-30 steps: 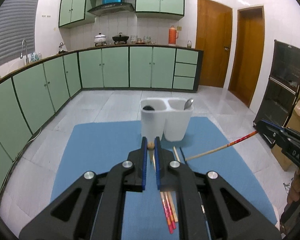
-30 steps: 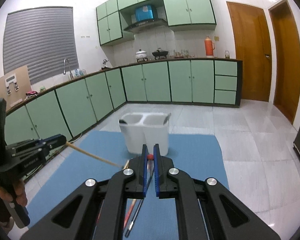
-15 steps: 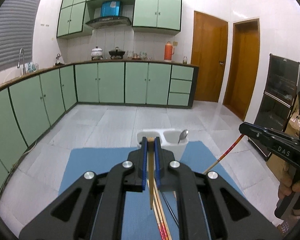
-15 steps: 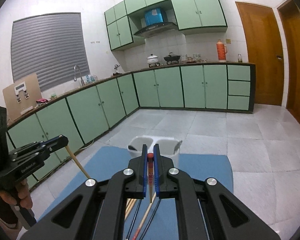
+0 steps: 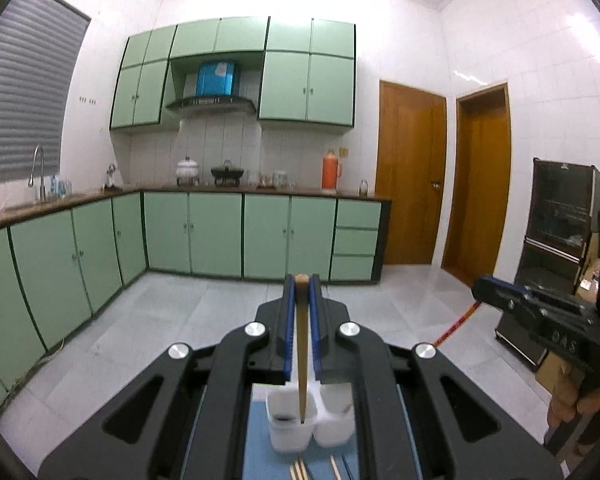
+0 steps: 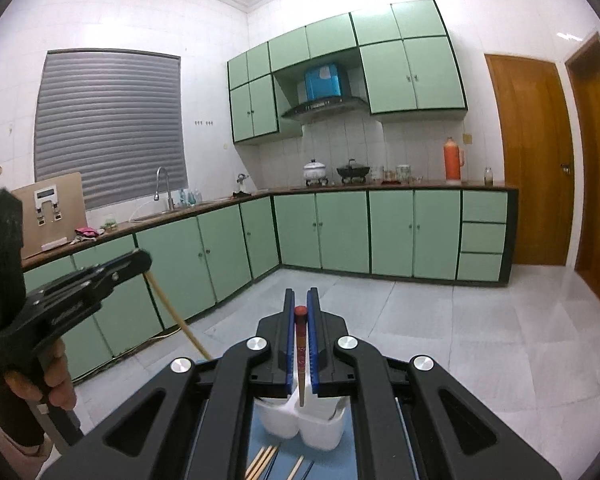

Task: Organize utensils
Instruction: 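Lift both chopsticks and lower them into the white utensil holder, then open both grippers and move them back over the remaining chopsticks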

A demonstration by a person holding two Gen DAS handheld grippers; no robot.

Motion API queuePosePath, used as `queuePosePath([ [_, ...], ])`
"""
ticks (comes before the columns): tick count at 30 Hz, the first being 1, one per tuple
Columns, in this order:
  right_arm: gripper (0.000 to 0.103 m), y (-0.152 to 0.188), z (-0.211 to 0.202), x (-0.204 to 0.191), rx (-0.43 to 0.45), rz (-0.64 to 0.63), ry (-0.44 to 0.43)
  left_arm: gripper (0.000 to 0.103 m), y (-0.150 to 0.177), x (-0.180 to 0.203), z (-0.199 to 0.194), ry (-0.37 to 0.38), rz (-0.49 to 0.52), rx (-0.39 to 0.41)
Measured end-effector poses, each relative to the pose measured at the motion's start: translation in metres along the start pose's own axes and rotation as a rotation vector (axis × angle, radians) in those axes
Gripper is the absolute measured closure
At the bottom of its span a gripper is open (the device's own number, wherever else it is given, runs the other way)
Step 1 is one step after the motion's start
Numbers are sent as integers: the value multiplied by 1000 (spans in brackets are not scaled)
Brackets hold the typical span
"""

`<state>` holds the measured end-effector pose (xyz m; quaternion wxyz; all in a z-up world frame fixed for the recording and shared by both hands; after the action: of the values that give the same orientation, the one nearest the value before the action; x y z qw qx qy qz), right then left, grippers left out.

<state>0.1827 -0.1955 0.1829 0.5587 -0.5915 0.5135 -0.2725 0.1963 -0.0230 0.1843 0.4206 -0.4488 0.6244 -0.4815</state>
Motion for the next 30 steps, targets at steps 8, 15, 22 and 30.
queuePosePath([
  [8, 97, 15, 58, 13, -75, -1, 33, 97, 13, 10, 69, -1, -1, -40],
  [15, 97, 55, 99, 27, -158, 34, 31, 97, 67, 7, 121, 14, -17, -143],
  [22, 77, 77, 112, 40, -220, 52, 38, 68, 95, -5, 128, 29, -37, -218],
  [30, 46, 92, 71, 48, -159, 53, 91, 37, 106, -13, 85, 8, -48, -196],
])
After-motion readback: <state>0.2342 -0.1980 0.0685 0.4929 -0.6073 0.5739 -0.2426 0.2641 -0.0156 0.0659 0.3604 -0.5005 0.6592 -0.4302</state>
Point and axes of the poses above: each gripper's, at about its wrist camera, not at the fingertips, and z roughly the way its jaws point, x to its right, y to its underside, the point moved 4 cm from there along z, roughly the way its jaws point, and after that the axes turned 8 degrees about z, right-handed, at the moved point
